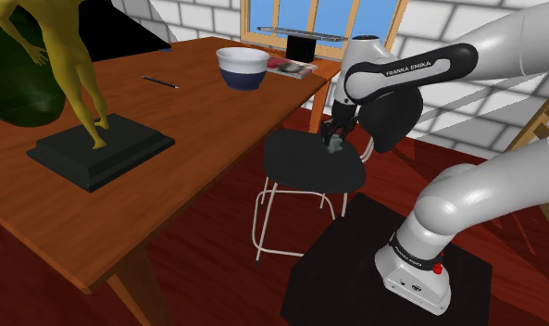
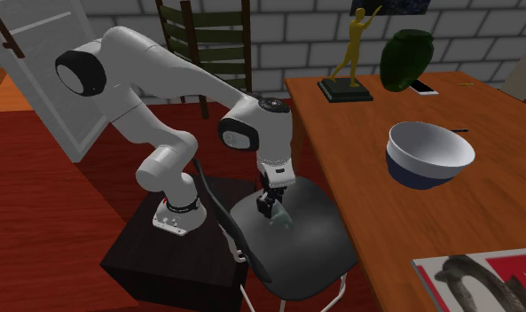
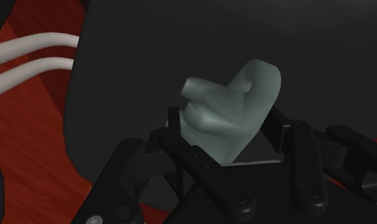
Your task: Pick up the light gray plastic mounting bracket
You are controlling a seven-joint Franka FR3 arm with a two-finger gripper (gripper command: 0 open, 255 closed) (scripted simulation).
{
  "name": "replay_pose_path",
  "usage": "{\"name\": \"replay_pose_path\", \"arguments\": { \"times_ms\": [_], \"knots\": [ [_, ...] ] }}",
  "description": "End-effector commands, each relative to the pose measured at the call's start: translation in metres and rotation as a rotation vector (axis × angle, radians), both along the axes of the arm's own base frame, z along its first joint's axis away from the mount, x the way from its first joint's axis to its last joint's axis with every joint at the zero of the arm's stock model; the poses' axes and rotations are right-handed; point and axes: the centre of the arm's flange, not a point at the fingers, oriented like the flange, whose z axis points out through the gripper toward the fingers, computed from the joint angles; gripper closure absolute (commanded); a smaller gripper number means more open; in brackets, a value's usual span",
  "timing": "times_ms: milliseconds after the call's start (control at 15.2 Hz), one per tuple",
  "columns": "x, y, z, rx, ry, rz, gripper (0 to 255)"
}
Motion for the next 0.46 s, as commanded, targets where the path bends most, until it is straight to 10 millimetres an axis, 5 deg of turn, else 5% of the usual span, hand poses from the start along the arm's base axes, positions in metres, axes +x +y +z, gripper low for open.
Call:
{"name": "replay_pose_path", "arguments": {
  "times_ms": [0,396],
  "knots": [
    [0.0,0.0,0.011,0.0,0.0,0.0,255],
    [0.0,0.0,0.033,0.0,0.0,0.0,255]
  ]
}}
